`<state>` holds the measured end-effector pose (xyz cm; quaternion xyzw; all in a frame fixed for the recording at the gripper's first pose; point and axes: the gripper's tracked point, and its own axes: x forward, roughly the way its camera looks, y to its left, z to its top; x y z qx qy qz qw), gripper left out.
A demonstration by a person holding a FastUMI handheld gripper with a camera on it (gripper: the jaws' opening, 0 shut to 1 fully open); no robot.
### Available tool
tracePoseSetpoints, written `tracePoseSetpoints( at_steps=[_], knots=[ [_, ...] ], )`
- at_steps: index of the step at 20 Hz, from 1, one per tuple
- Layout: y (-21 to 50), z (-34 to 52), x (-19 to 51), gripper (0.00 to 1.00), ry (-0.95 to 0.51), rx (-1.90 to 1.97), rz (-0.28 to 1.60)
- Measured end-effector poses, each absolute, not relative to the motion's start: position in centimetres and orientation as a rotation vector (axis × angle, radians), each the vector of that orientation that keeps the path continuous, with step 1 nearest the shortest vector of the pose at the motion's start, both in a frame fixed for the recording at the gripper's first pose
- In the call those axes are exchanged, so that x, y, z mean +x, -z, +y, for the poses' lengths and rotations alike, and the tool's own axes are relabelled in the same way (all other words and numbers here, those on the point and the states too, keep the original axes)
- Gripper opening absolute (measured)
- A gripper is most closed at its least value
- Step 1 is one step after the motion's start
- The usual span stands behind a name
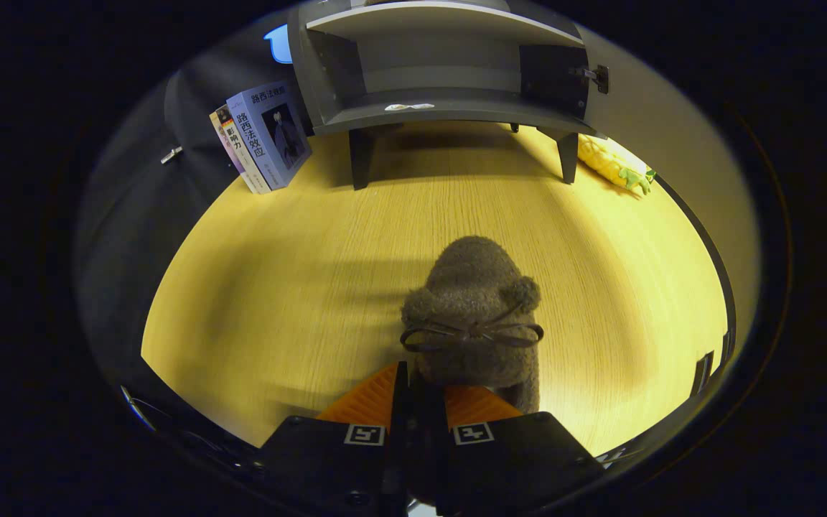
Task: Open the shoe cabinet door, grab the shoes and put them into the shoe cabinet, then close the shoe cabinet door.
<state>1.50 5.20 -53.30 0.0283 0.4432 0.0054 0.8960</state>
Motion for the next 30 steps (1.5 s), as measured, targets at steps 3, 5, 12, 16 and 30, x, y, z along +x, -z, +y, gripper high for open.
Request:
tracePoseSetpoints(
  at_steps=[3, 5, 12, 16, 30],
  knots=[
    [53.7, 4.7, 3.0, 0.21, -0.009, 0.052, 0.87],
    [53.8, 4.5, 4.0, 0.21, -0.005, 0.042, 0.827],
    [53.8, 3.9, 6.4, 0.16, 0.002, 0.003, 0.675],
    [53.7, 3.6, 7.0, 0.16, 0.013, 0.043, 0.633],
    [54.0, 3.5, 6.9, 0.16, 0.014, 0.016, 0.631]
  ],
)
